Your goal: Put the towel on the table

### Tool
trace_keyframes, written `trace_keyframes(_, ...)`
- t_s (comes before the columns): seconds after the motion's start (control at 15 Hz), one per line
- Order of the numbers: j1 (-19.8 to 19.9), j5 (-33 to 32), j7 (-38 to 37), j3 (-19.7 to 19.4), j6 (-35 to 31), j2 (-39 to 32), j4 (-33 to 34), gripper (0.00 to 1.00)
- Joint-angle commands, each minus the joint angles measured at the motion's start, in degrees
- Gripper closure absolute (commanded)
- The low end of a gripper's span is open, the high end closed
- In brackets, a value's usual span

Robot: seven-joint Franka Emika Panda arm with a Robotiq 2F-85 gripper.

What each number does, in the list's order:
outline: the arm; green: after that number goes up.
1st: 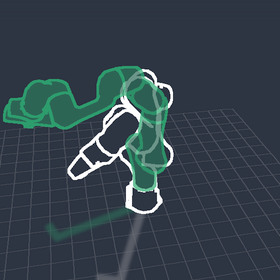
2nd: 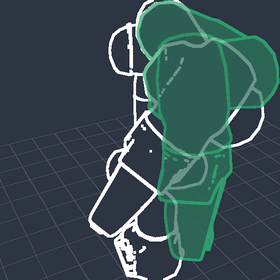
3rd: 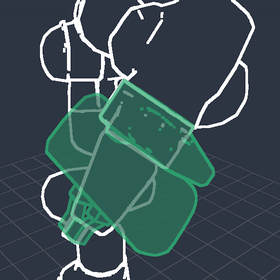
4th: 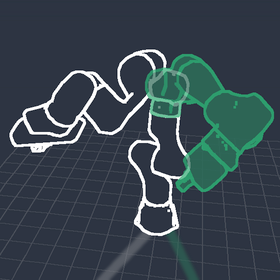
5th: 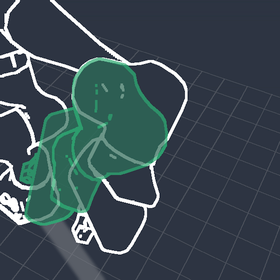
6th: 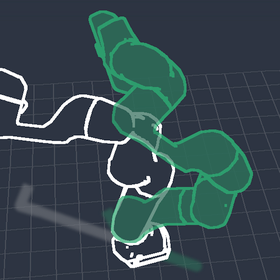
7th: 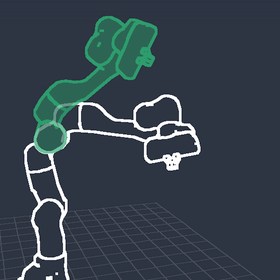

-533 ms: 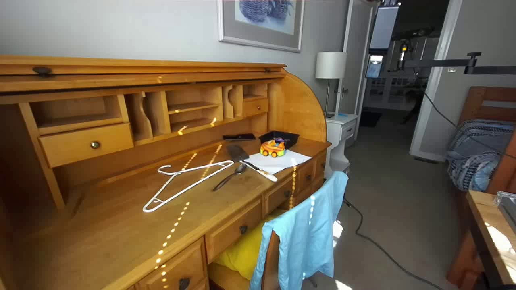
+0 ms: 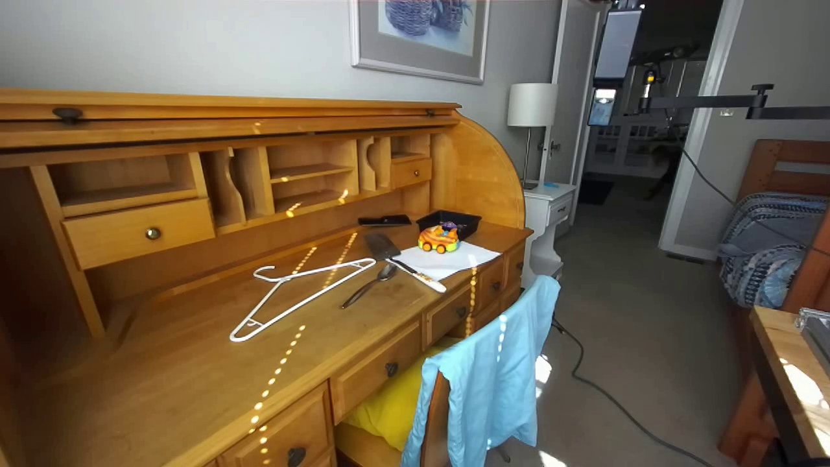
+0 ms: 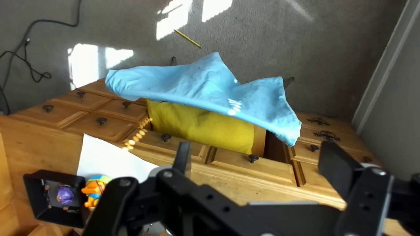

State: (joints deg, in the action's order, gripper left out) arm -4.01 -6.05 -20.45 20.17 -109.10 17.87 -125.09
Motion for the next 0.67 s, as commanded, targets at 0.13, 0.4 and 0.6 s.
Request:
trace_keyframes(0.13,-1.9,-0.6,-0.5,-1.6,0.2,-0.3,0.2,0.0)
trace_keyframes(0.4,-1.9,-0.6,-0.5,-1.6,0.2,-0.3,0.2,0.0)
trace_keyframes(0.6,-1.5,-5.3,4.9,-3.1,0.2,-2.1,1.8,0.0)
